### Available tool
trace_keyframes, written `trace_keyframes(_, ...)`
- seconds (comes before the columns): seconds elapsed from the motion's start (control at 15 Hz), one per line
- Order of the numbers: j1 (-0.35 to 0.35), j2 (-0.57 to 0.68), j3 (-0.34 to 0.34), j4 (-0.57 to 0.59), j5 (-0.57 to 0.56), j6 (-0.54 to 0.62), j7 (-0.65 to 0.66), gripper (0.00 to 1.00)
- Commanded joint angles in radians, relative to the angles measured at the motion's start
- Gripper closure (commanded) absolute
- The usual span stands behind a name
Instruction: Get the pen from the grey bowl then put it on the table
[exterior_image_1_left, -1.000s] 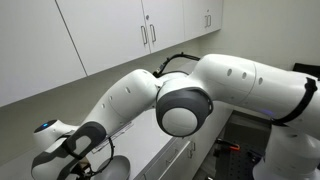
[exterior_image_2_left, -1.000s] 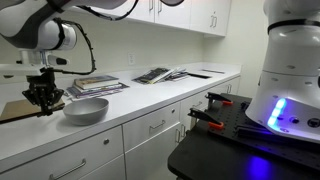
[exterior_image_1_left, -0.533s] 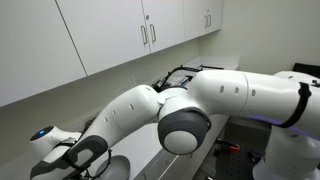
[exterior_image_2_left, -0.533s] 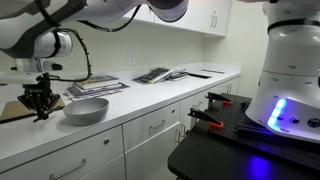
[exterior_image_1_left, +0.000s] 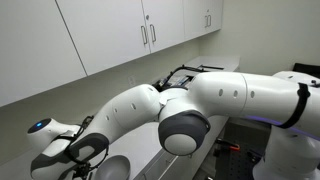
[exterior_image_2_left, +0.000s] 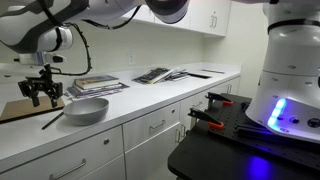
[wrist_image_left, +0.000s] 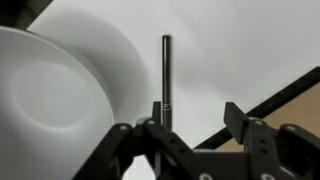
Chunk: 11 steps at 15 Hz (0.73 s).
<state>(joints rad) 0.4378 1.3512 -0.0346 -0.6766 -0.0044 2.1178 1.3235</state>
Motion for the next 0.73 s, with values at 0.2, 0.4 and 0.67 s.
trace_keyframes(0.2, -0.012, -0.072, 0.005, -0.022, 0.027, -0.043, 0.106, 0.0)
trace_keyframes(0.4, -0.01, -0.105, -0.005, -0.036, 0.021, -0.037, 0.148, 0.0)
trace_keyframes(0.67, -0.011, -0.141, -0.01, -0.056, 0.014, -0.065, 0.18, 0.0)
